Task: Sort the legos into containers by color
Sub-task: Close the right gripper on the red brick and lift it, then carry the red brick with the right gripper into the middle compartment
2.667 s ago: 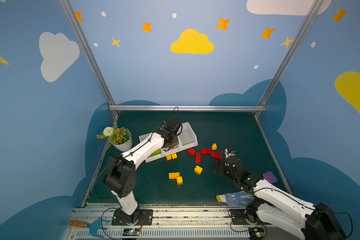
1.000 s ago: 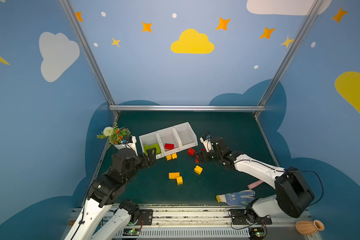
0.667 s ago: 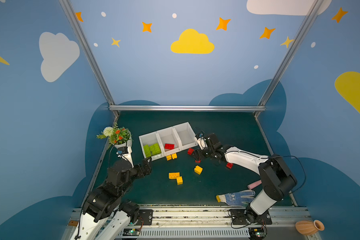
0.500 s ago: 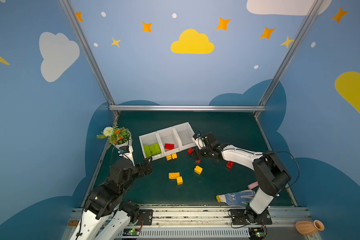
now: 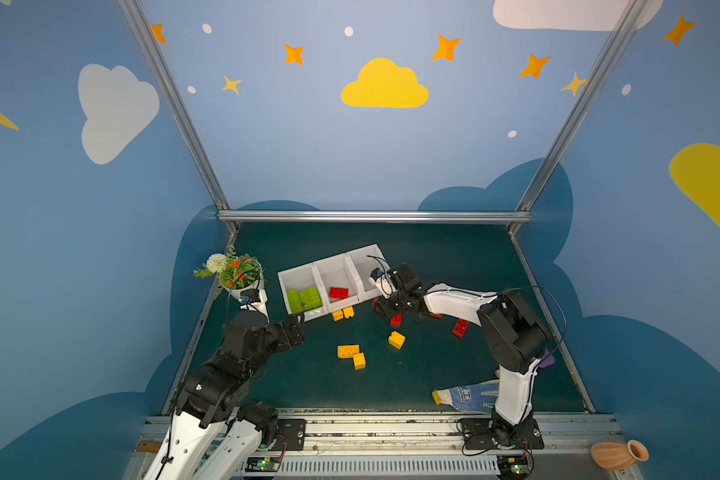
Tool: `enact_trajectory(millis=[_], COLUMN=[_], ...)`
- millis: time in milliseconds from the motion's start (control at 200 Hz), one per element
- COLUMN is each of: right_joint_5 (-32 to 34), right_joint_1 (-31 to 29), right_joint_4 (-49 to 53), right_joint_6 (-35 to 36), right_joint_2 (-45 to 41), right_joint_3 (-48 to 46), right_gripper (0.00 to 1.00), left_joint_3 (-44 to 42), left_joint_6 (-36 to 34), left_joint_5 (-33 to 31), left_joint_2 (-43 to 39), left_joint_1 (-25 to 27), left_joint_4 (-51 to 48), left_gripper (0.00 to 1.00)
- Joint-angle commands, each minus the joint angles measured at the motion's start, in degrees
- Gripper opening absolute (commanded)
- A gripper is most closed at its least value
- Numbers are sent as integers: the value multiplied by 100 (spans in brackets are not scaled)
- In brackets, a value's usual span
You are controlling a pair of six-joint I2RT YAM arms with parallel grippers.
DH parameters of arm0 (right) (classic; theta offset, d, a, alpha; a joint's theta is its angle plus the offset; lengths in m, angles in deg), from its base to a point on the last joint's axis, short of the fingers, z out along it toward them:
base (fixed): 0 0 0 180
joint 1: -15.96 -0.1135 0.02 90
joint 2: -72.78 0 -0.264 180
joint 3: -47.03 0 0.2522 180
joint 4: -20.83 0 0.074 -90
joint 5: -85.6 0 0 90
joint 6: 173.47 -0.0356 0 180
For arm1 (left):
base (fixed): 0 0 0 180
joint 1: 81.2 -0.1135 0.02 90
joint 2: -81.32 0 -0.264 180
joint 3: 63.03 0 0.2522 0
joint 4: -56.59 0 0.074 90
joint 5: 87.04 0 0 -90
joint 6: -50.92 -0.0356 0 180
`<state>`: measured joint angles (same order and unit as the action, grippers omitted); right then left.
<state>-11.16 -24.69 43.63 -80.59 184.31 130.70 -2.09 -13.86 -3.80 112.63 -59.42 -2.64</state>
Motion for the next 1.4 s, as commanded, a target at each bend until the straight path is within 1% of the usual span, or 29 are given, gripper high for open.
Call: enact_trajectory(millis=[0,220,310,410,546,666,856,1036,1206,1392], right_joint_5=[270,398,425,546,688,767,748,677,491,269], right_joint_1=[-120,-212,-241,-303,-416,-501,-590,-650,-712,-752], right_joint_4=[220,99,67,85,71,110,183,373,528,727], right_joint_6=[225,233,199,166,132,90,3,-78,-144,-249], right_joint_2=[124,36,-31,-135,-334,-536,-899,-1121,-1061,-588], right_joint_3=[159,49,2,-38,-136,-208,-293,-114,375,1169], right_gripper=[49,35,31,22,17,14,14,13,13,13], left_joint_3=[-24,-24,-24,-23,-24,-32,-33,-41,-51,-60], left_joint_6=[-70,-68,-66,-65,-68,-58,-58,-55,-50,-47], left_joint_5=[26,35,35,35,44,66,88,114,123,140], left_joint_2=[15,82,86,77,68,36,-38,-141,-221,-265], left_joint_1=[-25,-31,-42,-39,-41,-41,-41,-41,-41,-39], left_joint_4=[20,12,12,12,12,21,23,31,39,47], left_gripper=[100,100,100,100,100,100,100,100,100,100])
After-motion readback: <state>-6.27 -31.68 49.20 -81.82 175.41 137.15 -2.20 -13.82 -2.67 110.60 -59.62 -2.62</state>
